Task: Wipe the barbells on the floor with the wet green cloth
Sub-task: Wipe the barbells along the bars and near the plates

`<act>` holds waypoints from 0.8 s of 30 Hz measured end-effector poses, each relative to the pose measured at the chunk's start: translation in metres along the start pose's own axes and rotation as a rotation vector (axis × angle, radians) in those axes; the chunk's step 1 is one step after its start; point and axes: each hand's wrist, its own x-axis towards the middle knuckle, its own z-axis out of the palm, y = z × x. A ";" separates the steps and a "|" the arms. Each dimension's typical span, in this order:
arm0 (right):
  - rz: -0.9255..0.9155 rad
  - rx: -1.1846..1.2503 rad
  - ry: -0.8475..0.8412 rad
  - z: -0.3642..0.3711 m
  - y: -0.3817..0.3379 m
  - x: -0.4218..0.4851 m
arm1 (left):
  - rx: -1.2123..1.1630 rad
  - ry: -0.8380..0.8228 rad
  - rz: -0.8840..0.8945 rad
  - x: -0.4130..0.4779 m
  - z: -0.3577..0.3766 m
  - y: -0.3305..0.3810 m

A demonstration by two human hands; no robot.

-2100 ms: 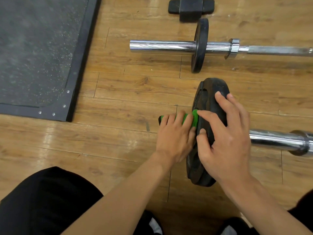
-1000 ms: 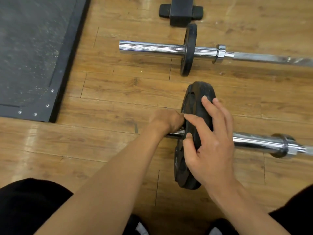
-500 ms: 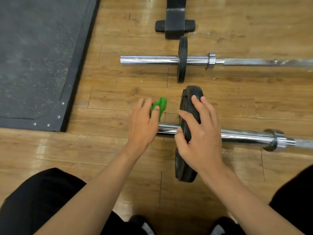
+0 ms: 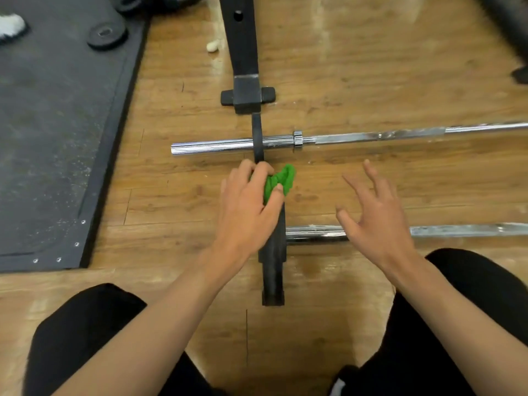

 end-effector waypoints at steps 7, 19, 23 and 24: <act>0.143 -0.001 0.165 -0.051 0.056 -0.005 | 0.231 -0.062 0.155 -0.023 0.090 0.066; 0.179 -0.015 -0.014 -0.026 0.062 0.007 | 0.391 -0.098 -0.225 -0.026 0.198 0.007; 0.176 -0.029 -0.130 -0.009 0.064 0.012 | 0.355 -0.166 -0.243 -0.027 0.201 0.001; 0.180 -0.031 -0.150 -0.006 0.067 0.014 | 0.342 -0.179 -0.241 -0.028 0.200 0.001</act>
